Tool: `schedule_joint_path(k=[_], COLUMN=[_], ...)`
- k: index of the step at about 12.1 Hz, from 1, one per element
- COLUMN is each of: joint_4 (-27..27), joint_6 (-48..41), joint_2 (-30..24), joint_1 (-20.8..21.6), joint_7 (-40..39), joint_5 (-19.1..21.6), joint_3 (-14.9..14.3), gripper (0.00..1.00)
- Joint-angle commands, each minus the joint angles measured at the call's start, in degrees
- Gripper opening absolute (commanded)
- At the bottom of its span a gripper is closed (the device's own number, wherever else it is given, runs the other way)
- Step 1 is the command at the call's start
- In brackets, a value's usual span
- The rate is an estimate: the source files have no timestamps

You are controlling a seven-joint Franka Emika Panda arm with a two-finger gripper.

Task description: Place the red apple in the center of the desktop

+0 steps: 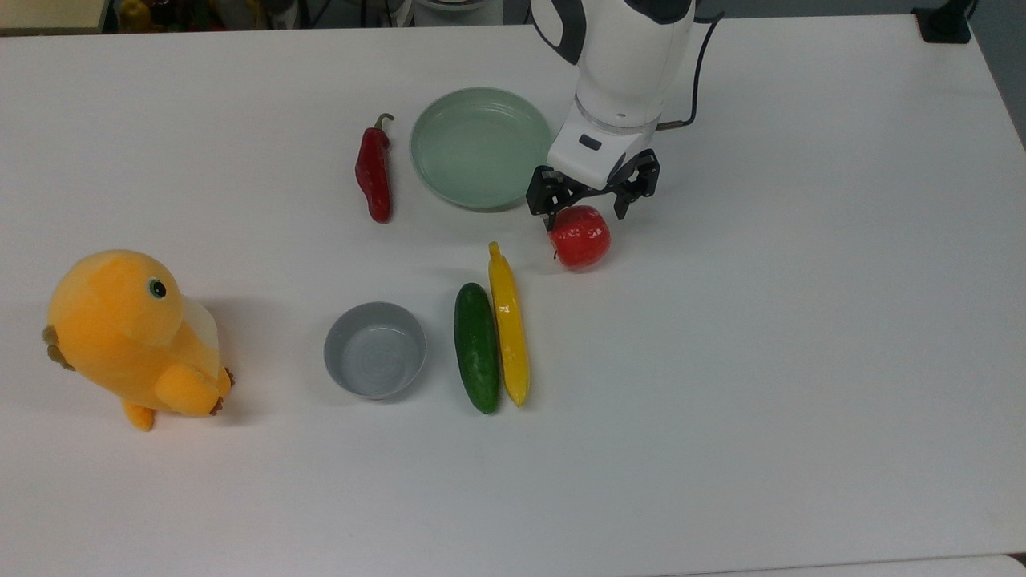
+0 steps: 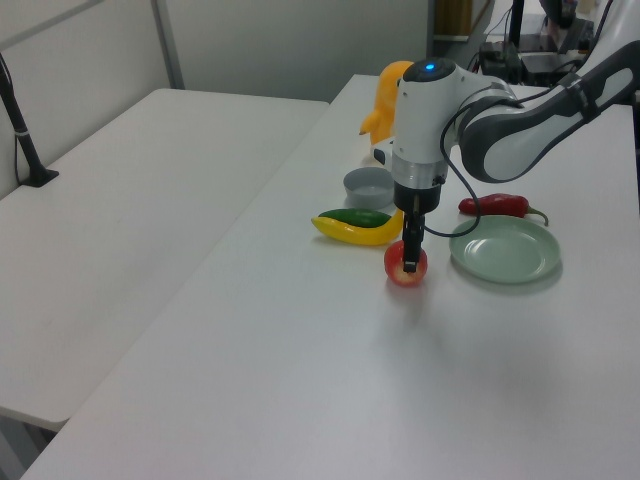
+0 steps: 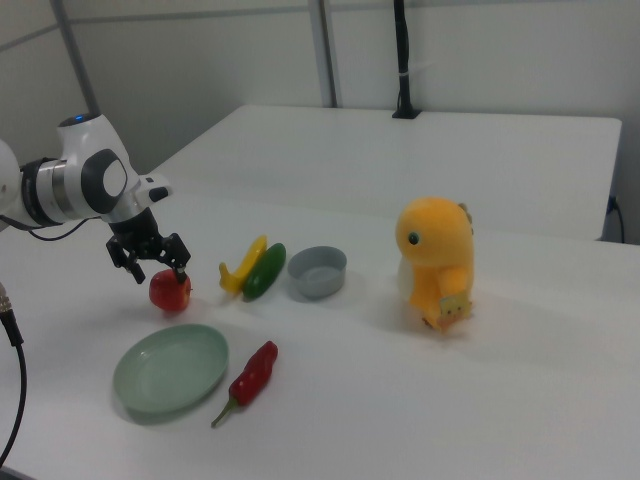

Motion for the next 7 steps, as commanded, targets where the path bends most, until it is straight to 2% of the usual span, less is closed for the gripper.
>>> schedule_joint_path(k=[1,3,5,6,7], joint_4=[-0.6,4.2,5.9,5.7,5.7], joint_6=[-3.0,-13.5,-16.9,-16.3,-16.3], joint_2=[-5.5,-7.7,-10.8,-12.4,-13.7], joint_1=[0.1,-0.4,-3.0,-3.5,-3.2], joint_7=[5.8,8.6,10.1,11.9,12.6], joint_5=[0.9,0.9,1.1,3.3,6.0], joint_3=[-0.4,-0.9,-1.5,-2.8,-6.7], gripper=[1.00,1.00,1.00,1.00,1.00])
